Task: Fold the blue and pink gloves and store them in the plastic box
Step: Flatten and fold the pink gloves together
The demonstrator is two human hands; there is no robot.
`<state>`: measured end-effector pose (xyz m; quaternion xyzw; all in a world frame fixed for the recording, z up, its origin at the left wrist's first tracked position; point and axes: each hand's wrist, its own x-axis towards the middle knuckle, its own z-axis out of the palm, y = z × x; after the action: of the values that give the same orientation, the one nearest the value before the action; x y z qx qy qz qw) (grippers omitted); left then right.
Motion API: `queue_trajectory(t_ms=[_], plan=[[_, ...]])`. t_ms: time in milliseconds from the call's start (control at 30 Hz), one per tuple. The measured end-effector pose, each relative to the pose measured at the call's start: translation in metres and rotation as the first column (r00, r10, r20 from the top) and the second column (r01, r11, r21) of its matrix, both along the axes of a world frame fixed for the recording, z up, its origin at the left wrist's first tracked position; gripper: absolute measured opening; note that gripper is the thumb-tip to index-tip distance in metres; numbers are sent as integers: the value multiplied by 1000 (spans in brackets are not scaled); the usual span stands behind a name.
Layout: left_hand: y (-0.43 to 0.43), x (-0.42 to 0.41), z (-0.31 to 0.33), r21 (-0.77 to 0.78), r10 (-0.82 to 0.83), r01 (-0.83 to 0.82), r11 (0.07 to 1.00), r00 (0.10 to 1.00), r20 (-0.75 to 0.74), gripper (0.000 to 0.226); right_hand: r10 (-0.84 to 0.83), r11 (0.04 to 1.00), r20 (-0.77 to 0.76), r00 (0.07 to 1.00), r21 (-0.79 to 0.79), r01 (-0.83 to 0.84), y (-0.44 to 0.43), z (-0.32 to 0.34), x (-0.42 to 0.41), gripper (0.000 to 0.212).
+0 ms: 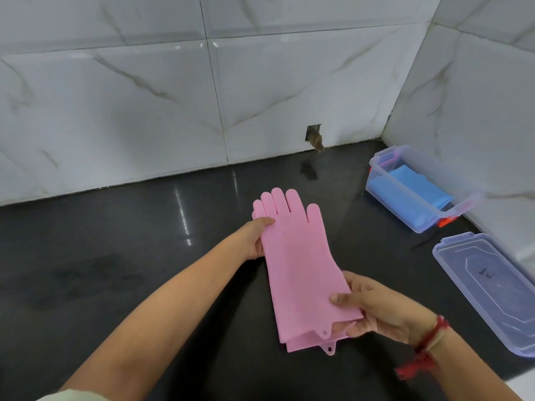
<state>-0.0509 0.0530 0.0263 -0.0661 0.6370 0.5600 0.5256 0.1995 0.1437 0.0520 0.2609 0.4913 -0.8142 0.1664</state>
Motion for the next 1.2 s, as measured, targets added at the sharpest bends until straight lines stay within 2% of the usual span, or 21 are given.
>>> queue_trajectory(t_ms=[67, 133, 400, 433, 467, 500, 533, 567, 600, 633, 667, 733, 833, 900, 1033, 1100, 1167, 1200], plan=[[0, 1, 1, -7, 0, 0, 1000, 1000, -22, 33, 58, 975, 103, 993, 210, -78, -12, -9, 6, 40], [0, 2, 1, -10, -6, 6, 1000, 999, -50, 33, 42, 929, 170, 985, 357, -101, -19, -16, 10, 37], [-3, 6, 1, 34, -5, 7, 999, 997, -82, 34, -1, 847, 209, 978, 520, -110, -16, -8, 12, 29], [-3, 6, 2, 33, -17, 21, 999, 993, -115, 35, 8, 825, 231, 973, 548, -136, -17, -8, 13, 30], [-3, 6, 3, 5, -58, 61, 998, 976, -212, 36, 11, 800, 248, 969, 579, -157, -19, -9, 14, 32], [-2, 5, 4, -64, -148, 134, 989, 910, -388, 35, 4, 774, 260, 966, 611, -168, -21, -10, 15, 33], [-1, 2, 7, -184, -268, 196, 963, 760, -593, 35, -4, 745, 267, 964, 644, -175, -23, -11, 16, 34], [-1, 0, 12, -335, -386, 194, 922, 541, -747, 39, -12, 709, 268, 963, 682, -181, -25, -11, 17, 33], [-2, -2, 17, -457, -473, 132, 880, 345, -811, 52, -19, 667, 267, 964, 721, -187, -26, -11, 17, 32], [-3, -5, 21, -521, -521, 70, 851, 235, -820, 66, -26, 631, 260, 965, 753, -186, -27, -9, 17, 32], [-5, -7, 24, -538, -533, 30, 842, 192, -824, 79, -32, 608, 252, 967, 773, -182, -28, -8, 18, 33], [-14, -6, 23, -504, -498, -3, 864, 151, -854, 89, -37, 584, 260, 965, 789, -190, -29, -5, 19, 39], [-31, 11, 18, -397, -397, 39, 917, -4, -918, 82, -27, 466, 311, 950, 845, -263, -28, -6, 21, 46], [-45, 32, 11, -337, -335, 174, 925, -41, -941, 69, -37, 409, 283, 958, 879, -244, -26, -9, 22, 44], [-71, 73, -13, -384, -378, 397, 834, -97, -921, 49, -51, 491, 286, 957, 841, -225, -25, -13, 21, 38], [-79, 84, -28, -476, -467, 466, 745, -145, -872, 49, -46, 501, 330, 943, 824, -264, -25, -13, 20, 39], [-84, 90, -42, -612, -555, 465, 640, -271, -786, 57, -53, 460, 353, 934, 839, -291, -24, -15, 18, 39], [-87, 91, -47, -656, -576, 452, 604, -320, -752, 61, -57, 396, 377, 925, 859, -325, -25, -15, 17, 39]])
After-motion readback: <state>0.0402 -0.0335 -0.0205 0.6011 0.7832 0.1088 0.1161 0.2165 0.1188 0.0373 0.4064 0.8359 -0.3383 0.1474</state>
